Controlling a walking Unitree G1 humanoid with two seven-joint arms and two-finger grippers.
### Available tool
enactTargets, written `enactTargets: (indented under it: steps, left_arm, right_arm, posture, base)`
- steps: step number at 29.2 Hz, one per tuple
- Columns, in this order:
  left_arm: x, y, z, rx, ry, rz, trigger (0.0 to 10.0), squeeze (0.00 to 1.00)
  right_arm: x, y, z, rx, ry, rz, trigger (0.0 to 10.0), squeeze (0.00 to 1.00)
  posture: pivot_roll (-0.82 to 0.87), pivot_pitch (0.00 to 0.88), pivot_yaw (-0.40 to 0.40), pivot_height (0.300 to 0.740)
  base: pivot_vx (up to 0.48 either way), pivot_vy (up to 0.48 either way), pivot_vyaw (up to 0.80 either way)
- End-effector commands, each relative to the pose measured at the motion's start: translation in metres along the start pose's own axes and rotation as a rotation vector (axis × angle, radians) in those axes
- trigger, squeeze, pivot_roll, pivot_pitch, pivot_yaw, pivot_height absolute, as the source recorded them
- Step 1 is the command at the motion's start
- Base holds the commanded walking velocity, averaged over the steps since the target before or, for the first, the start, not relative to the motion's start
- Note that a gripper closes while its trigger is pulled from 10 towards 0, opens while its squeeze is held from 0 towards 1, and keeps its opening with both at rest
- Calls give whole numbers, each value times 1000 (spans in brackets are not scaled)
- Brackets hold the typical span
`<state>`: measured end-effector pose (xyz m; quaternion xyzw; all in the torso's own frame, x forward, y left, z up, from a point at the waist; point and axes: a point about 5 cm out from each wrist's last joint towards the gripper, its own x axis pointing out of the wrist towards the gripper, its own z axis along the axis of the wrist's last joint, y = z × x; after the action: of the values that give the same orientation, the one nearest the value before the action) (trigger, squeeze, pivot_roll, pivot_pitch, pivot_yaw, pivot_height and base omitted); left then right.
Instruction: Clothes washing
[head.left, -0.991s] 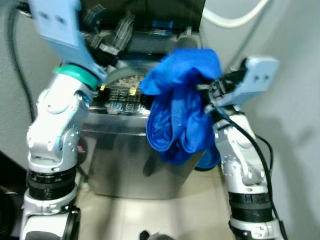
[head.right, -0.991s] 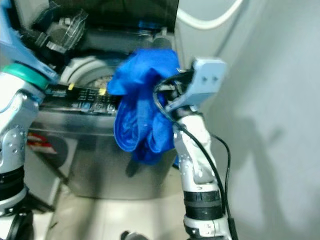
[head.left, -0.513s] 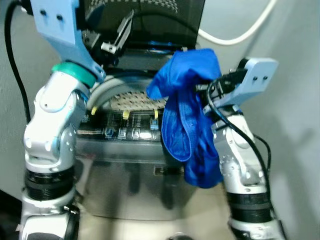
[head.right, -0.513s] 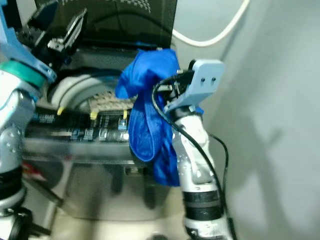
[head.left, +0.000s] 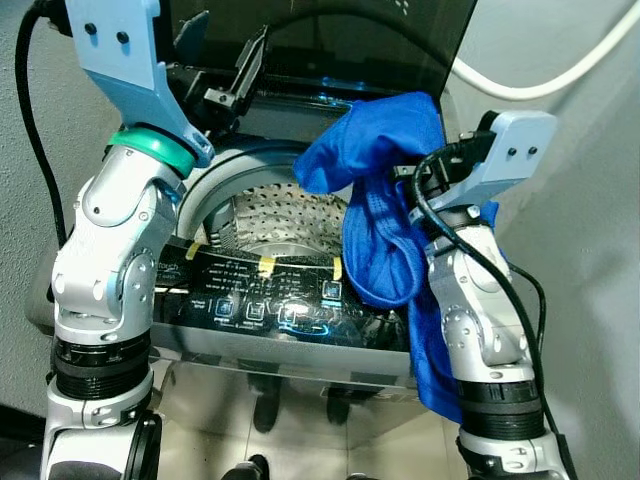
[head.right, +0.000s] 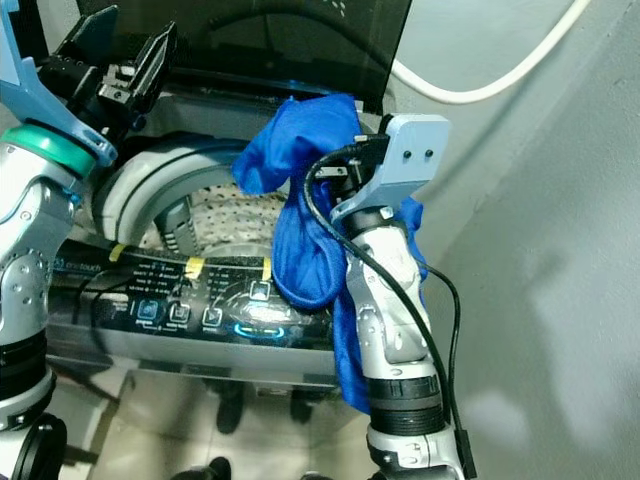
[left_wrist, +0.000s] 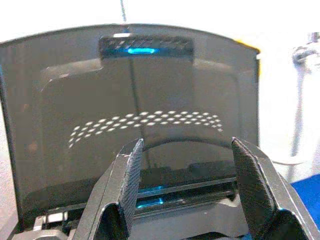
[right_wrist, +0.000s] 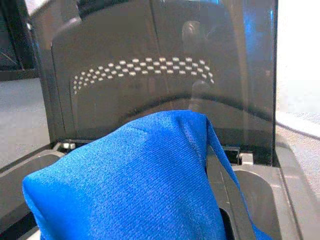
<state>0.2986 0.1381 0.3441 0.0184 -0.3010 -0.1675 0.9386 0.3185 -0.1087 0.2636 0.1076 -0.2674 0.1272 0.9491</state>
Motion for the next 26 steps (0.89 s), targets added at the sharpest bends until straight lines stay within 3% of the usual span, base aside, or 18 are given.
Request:
enactTargets:
  steps: [1, 5, 6, 7, 9, 11, 12, 13, 14, 17, 18, 19, 21, 22, 23, 24, 26]
  left_arm:
    - [-2, -6, 1, -7, -5, -34, 10000, 0]
    - [-3, -7, 2, 38, -9, -51, 10000, 0]
    - [-2, -3, 2, 133, -16, -11, 10000, 0]
    - [-2, -3, 2, 133, -16, -11, 10000, 0]
    - [2, 9, 3, 353, -48, 117, 10000, 0]
    - [2, 9, 3, 353, -48, 117, 10000, 0]
    - [4, 15, 4, 437, -69, 180, 10000, 0]
    - [4, 15, 4, 437, -69, 180, 10000, 0]
    - [7, 20, 7, 502, -86, 217, 10000, 0]
    - [10, 22, 6, 502, -71, 196, 10000, 0]
    - [7, 10, -5, 281, 37, -16, 10000, 0]
    - [1, 1, -5, 147, 63, -136, 10000, 0]
    - [1, 1, -5, 147, 63, -136, 10000, 0]
    - [-5, -6, -3, 62, 61, -222, 10000, 0]
    - [-5, -6, -3, 62, 61, -222, 10000, 0]
    - [-13, -10, 2, 3, 48, -268, 10000, 0]
    - [-13, -10, 2, 3, 48, -268, 10000, 0]
  right_arm:
    - [-1, -1, 2, 5, -10, -3, 10000, 0]
    - [-1, 0, 4, 1, -17, 9, 10000, 0]
    - [0, 3, 5, -5, -24, 29, 10000, 0]
    - [0, 3, 5, -5, -24, 29, 10000, 0]
    - [1, 9, 9, -25, -40, 82, 10000, 0]
    - [1, 9, 9, -25, -40, 82, 10000, 0]
    - [3, 12, 13, -42, -58, 110, 10000, 0]
    - [3, 12, 13, -42, -58, 110, 10000, 0]
    - [5, 14, 19, -61, -85, 139, 10000, 0]
    - [10, 17, 26, -84, -113, 167, 10000, 0]
    - [20, 21, 39, -118, -160, 218, 10000, 0]
    - [25, 24, 44, -128, -178, 256, 10000, 0]
    - [25, 24, 44, -128, -178, 256, 10000, 0]
    - [29, 28, 47, -131, -191, 295, 10000, 0]
    - [29, 28, 47, -131, -191, 295, 10000, 0]
    - [38, 40, 55, -98, -216, 366, 10000, 0]
    - [38, 40, 55, -98, -216, 366, 10000, 0]
  posture:
    - [36, 45, 3, 740]
    - [35, 46, 3, 740]
    - [36, 47, 2, 740]
    - [36, 47, 2, 740]
    - [37, 47, 1, 740]
    - [37, 47, 1, 740]
    - [33, 49, 3, 740]
    - [33, 49, 3, 740]
    - [31, 50, 5, 740]
    - [26, 50, 9, 740]
    - [24, 52, 12, 740]
    - [26, 56, 12, 740]
    - [26, 56, 12, 740]
    - [26, 56, 12, 740]
    - [26, 56, 12, 740]
    - [30, 59, 10, 740]
    - [30, 59, 10, 740]
  base:
    - [0, 0, 0]
    - [0, 0, 0]
    - [0, 0, 0]
    - [0, 0, 0]
    - [0, 0, 0]
    - [0, 0, 0]
    - [0, 0, 0]
    - [0, 0, 0]
    - [0, 0, 0]
    - [0, 0, 0]
    - [0, 0, 0]
    - [0, 0, 0]
    - [0, 0, 0]
    - [0, 0, 0]
    - [0, 0, 0]
    - [0, 0, 0]
    - [0, 0, 0]
